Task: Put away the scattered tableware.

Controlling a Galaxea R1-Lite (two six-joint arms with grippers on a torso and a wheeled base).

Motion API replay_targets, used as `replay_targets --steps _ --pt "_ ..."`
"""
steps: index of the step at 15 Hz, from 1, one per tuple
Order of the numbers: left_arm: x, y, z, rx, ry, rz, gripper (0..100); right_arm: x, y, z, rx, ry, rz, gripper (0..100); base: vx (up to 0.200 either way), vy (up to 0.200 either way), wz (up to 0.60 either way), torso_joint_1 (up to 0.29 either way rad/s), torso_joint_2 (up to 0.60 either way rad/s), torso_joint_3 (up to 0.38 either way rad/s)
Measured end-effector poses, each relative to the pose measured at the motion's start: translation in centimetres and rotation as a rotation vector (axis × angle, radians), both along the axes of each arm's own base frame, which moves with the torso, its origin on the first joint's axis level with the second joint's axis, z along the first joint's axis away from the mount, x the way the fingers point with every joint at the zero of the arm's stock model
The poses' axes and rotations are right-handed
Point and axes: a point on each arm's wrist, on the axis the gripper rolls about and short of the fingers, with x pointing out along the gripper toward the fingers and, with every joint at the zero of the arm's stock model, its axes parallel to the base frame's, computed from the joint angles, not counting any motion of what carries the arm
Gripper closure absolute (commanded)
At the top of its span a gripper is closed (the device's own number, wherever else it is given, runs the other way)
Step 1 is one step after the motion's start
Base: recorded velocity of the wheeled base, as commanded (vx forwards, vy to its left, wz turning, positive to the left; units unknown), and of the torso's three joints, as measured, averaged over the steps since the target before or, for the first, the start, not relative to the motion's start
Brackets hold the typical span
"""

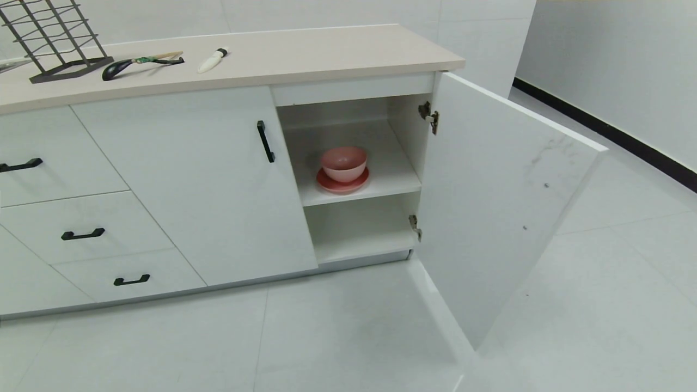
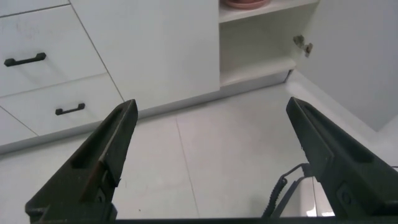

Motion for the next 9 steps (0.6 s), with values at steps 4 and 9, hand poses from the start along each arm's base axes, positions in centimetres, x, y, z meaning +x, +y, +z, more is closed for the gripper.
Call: replay_targets --steps 4,9 --pt "0.0 0.0 0.0 -0.004 0.0 0.0 0 0.0 0.0 -0.01 0.001 0.0 -0.001 100 0.15 -0.2 0.0 -0.004 0.0 0.007" --pt "0.0 0.01 0.0 -0.006 0.001 0.004 0 -0.01 0.0 0.0 0.0 -0.001 -0.001 100 0.12 -0.12 0.0 0.0 0.0 0.001"
